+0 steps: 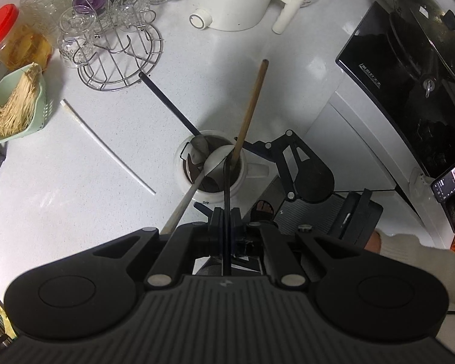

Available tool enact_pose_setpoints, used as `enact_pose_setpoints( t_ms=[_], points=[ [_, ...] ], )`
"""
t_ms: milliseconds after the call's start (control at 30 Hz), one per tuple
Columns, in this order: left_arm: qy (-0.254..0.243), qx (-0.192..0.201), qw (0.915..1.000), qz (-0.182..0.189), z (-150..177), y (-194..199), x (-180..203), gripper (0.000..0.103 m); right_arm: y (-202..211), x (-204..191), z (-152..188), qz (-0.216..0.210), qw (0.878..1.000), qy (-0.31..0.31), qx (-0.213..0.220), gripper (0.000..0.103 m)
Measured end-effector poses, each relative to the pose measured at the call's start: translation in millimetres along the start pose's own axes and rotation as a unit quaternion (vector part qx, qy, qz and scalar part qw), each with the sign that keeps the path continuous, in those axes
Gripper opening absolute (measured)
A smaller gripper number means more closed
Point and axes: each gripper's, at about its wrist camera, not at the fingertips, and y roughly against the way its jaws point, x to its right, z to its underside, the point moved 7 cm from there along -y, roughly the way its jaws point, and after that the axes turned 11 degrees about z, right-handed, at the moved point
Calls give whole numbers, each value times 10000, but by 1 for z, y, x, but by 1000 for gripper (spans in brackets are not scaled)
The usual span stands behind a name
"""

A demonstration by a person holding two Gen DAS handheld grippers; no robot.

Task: Organize utensils
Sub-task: 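Lower the black chopstick into the mug and open the left tool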

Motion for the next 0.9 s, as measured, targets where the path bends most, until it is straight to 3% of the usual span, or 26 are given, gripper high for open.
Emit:
enact_pose_setpoints(
  t_ms=[100,233,400,600,700,900],
  points=[
    [-9,93,9999,-91,-2,5,-2,8,0,0,0,3,10000,3,1,89],
    [-6,302,9995,-106,-2,16,-2,33,0,-1,0,4,10000,5,-5,89],
    [-61,846,9963,-150,2,39,3,34,0,0,1,16,10000,-6,5,89],
    [260,1580,9870,156,18,67,-3,34,0,0,2,47,10000,-39,40,89],
    [267,1833,9827,34,30,76,-7,33,0,-1,2,66,9999,-66,65,89],
    [345,2542,9665,-64,51,105,-3,34,-1,0,1,132,9997,-172,70,89]
  ],
)
